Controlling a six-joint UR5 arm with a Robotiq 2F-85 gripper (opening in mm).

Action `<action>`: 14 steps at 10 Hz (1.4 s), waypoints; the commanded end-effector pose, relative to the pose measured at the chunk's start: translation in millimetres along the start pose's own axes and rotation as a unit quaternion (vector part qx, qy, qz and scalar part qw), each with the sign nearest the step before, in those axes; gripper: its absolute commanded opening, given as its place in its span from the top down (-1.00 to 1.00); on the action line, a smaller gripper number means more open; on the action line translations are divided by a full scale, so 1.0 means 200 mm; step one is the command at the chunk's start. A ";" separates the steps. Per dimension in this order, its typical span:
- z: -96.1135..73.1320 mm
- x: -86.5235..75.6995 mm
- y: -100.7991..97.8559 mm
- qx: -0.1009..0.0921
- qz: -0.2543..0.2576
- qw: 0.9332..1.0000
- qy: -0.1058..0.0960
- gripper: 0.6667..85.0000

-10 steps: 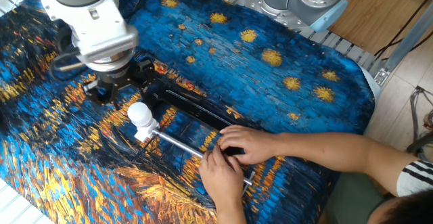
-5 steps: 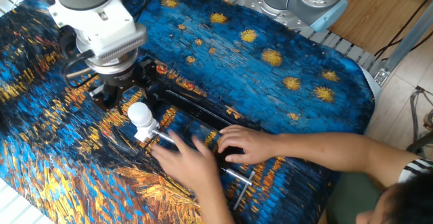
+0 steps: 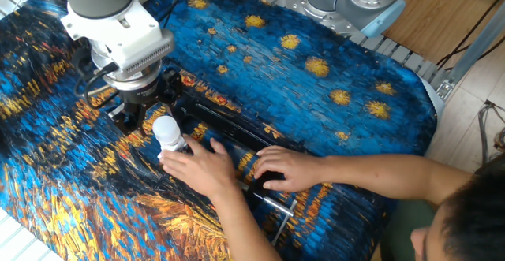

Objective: Install the light bulb by rotating it

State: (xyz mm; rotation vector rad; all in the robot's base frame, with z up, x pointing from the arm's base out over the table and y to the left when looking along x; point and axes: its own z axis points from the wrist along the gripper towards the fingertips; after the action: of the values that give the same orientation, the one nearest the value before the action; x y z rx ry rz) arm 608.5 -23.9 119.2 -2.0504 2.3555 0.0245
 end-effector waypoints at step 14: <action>0.09 -0.05 0.06 0.016 -0.005 1.000 -0.015 -0.50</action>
State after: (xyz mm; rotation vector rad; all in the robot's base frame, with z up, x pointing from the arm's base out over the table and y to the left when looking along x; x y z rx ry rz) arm 597.2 -17.4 104.1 -2.0503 2.3281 0.0072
